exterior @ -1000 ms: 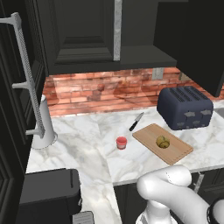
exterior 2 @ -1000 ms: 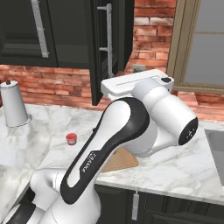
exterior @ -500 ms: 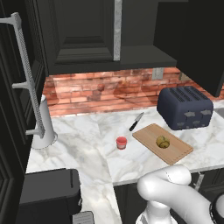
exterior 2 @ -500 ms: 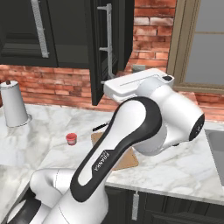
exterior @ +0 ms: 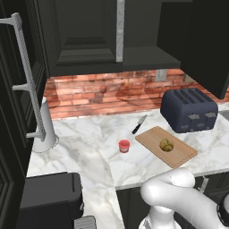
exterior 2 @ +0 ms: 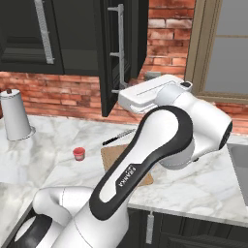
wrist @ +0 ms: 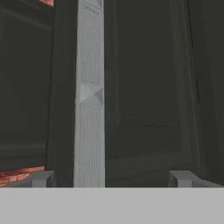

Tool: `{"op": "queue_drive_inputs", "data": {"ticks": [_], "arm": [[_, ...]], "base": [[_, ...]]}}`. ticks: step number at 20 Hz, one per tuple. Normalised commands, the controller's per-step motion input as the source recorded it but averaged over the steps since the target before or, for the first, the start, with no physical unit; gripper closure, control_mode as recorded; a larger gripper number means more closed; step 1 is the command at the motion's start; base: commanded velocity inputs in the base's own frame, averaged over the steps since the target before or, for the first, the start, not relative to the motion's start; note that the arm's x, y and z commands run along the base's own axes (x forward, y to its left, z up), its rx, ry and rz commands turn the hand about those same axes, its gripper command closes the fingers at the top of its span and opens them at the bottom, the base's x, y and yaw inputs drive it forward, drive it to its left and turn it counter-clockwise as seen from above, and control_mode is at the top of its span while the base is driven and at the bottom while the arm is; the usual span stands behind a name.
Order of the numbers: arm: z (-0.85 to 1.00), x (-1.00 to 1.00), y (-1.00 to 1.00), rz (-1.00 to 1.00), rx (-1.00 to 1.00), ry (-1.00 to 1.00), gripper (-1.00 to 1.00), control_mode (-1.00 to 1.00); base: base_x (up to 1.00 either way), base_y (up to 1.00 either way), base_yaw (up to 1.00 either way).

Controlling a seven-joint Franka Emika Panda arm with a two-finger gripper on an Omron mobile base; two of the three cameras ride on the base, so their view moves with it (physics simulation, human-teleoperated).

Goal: Pick the bread, place it on the cutting board, pick the jam, place it on the counter, and close the cabinet.

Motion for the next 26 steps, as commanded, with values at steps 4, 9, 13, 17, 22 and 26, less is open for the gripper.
{"op": "queue_drive_inputs", "data": {"ticks": [4,9,13,17,22,26], "arm": [[0.0,0.0,0.06,0.08,0.0,0.0,-1.0,-1.0],[0.0,-0.04,0.06,0.08,0.0,0.0,-1.0,-1.0],[0.0,-0.06,0.05,0.08,0.0,0.0,-1.0,-1.0],[0.0,-0.12,0.06,0.09,0.0,0.0,-1.0,-1.0],[0.0,-0.11,0.11,0.09,0.0,0.0,-1.0,-1.0],[0.0,0.0,0.2,0.02,0.0,0.0,-1.0,-1.0]], "base": [[0.0,0.0,0.0],[0.0,0.0,0.0],[0.0,0.0,0.0],[0.0,0.0,0.0],[0.0,0.0,0.0],[0.0,0.0,0.0]]}}
